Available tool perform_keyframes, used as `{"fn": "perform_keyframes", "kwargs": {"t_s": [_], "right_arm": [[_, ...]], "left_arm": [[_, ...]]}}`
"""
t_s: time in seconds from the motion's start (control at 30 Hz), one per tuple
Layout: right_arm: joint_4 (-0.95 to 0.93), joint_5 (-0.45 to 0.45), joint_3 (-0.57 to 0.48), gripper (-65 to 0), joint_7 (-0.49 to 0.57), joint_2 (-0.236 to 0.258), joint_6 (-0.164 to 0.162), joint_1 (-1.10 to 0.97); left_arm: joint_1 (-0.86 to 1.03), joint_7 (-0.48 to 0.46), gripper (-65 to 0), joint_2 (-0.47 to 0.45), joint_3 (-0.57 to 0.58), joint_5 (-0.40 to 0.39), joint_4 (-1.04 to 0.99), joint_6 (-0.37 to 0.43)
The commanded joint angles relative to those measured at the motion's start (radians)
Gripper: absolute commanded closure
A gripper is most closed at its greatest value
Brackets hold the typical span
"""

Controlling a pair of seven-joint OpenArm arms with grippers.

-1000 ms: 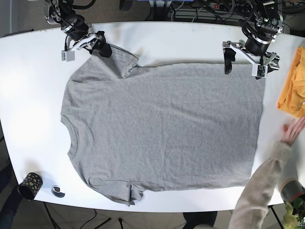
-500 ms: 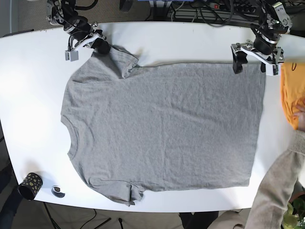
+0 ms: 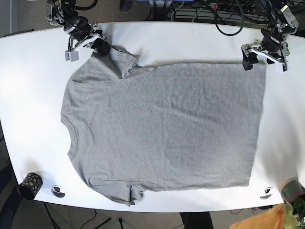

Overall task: Fold the T-shirt properly
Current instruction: 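Lower both grippers and pinch the grey shirt's hem corners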

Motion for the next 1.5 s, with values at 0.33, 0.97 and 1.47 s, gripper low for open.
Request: {"fn": "perform_keyframes", "kwargs": {"t_s": [0.33, 0.97, 1.47], "right_arm": [[0.017, 0.018, 0.009, 0.0, 0.011, 0.013, 0.01, 0.005], [0.019, 0.018, 0.011, 0.0, 0.011, 0.021, 0.01, 0.032], [0.16, 0.027, 0.066, 0.0, 0.011, 0.008, 0.01, -0.096]], "left_arm": [[-0.068, -0.017, -63.2, -0.008, 0.0, -0.012, -0.083, -0.1], [-0.141, -0.017, 0.0, -0.006, 0.002, -0.011, -0.159, -0.1], [0.0, -0.017, 0.0, -0.005, 0.023, -0.017, 0.09, -0.108]]}}
